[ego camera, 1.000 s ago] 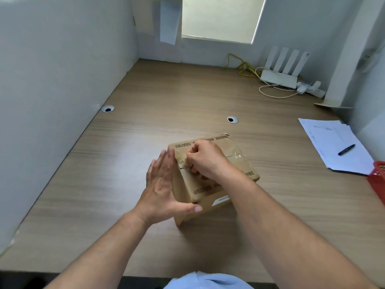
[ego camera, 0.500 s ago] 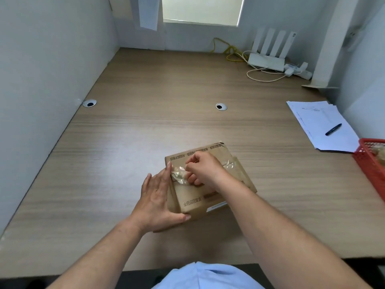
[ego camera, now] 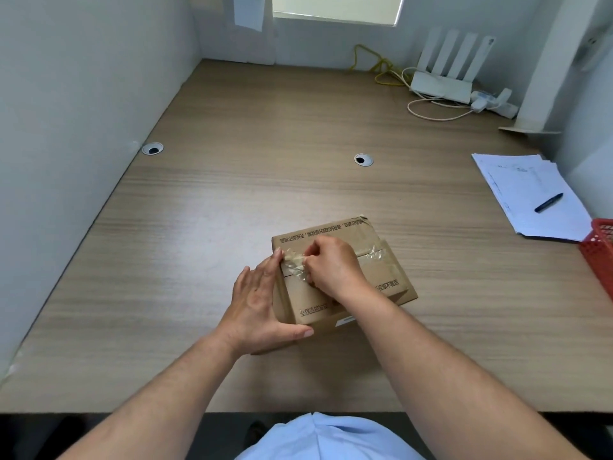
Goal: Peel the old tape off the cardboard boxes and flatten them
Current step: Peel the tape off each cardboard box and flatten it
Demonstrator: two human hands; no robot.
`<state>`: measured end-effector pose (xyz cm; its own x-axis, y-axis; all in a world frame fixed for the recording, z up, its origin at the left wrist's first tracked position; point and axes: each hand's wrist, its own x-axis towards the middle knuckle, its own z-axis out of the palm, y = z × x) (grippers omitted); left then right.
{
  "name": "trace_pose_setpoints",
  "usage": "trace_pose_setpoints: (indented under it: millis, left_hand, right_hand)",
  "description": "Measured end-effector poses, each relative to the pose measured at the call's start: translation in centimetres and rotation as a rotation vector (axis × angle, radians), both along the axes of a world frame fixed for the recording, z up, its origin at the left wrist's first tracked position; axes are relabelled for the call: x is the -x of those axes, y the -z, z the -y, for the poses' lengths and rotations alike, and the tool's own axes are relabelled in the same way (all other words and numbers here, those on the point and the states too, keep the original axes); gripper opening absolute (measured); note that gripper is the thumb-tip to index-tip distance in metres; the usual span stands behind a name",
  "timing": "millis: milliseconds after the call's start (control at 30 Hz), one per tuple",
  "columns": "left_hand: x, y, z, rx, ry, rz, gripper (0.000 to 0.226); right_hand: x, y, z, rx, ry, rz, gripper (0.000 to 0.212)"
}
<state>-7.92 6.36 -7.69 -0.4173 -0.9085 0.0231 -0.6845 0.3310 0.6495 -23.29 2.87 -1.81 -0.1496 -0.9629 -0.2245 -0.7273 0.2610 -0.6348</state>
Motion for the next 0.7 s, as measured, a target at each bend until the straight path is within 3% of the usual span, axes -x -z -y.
trace_pose_setpoints:
  millis: [100,267,600,700]
  left_hand:
    - [-0.2,0.2,0.0,-0.003,-0.007,0.034,0.127]
    - [-0.4,0.1,0.1,0.083,0.006,0.102,0.121]
    - [0.5,-1.0,0.6,0.167,0.048,0.274,0.135]
    - [0.7,-1.3,1.0,0.142,0.074,0.273,0.134]
  right_hand:
    - [0.4,0.3,0.0,-0.012,0.135,0.140,0.018]
    - [1.8,0.8,-0.9,0.089,0.100,-0.202,0.006]
    - [2.0,1.0,-1.9,0.142,-0.071,-0.333,0.045]
    - [1.8,0.8,-2.1,0.178,-0.083,-0.375,0.046]
